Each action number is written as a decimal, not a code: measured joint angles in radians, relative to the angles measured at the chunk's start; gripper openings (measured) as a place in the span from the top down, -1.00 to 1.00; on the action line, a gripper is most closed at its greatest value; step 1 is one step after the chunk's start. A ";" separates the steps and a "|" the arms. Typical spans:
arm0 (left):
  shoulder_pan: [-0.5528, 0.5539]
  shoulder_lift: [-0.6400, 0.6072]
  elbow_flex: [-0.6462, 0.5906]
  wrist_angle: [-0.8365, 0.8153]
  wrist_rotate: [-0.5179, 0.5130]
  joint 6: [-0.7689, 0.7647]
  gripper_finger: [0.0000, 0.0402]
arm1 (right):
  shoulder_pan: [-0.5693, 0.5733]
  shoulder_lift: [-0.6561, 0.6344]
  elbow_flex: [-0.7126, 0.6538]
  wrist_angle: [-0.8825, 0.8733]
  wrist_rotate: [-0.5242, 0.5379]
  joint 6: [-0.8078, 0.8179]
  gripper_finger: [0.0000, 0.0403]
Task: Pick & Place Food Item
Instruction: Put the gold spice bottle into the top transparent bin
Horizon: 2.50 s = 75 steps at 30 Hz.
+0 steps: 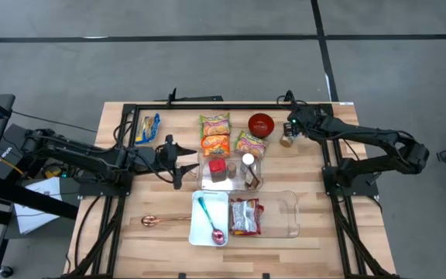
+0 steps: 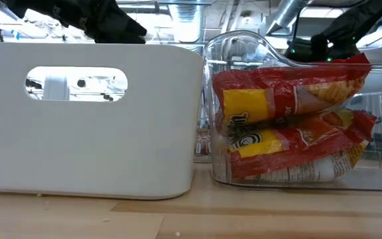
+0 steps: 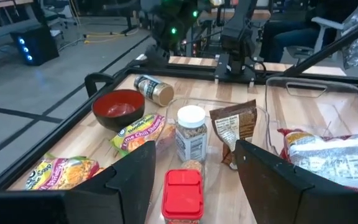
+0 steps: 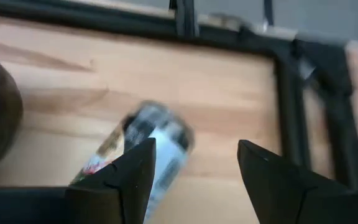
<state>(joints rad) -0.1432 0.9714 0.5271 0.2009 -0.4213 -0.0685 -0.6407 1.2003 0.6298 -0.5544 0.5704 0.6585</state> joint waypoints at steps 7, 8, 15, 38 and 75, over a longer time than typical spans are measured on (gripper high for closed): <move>-0.001 0.013 0.000 0.029 0.000 0.000 -0.06 | 0.012 0.000 -0.049 0.082 -0.140 0.116 -0.10; -0.002 0.017 0.000 0.028 -0.001 0.000 -0.06 | 0.022 0.000 -0.049 0.091 -0.151 0.130 -0.10; -0.002 0.078 0.001 0.058 0.000 0.000 -0.06 | 0.074 0.000 -0.049 0.090 -0.155 0.225 -0.10; -0.002 0.101 0.001 0.163 0.141 0.011 -0.06 | -0.003 0.217 -0.042 0.167 -0.189 0.189 -0.43; -0.003 0.101 0.001 0.156 0.142 0.072 -0.06 | 0.059 -0.001 -0.059 -0.102 -0.235 -0.013 -0.42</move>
<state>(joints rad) -0.1459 1.0725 0.5278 0.3569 -0.2798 0.0039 -0.5815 1.1996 0.5706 -0.6567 0.3351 0.6459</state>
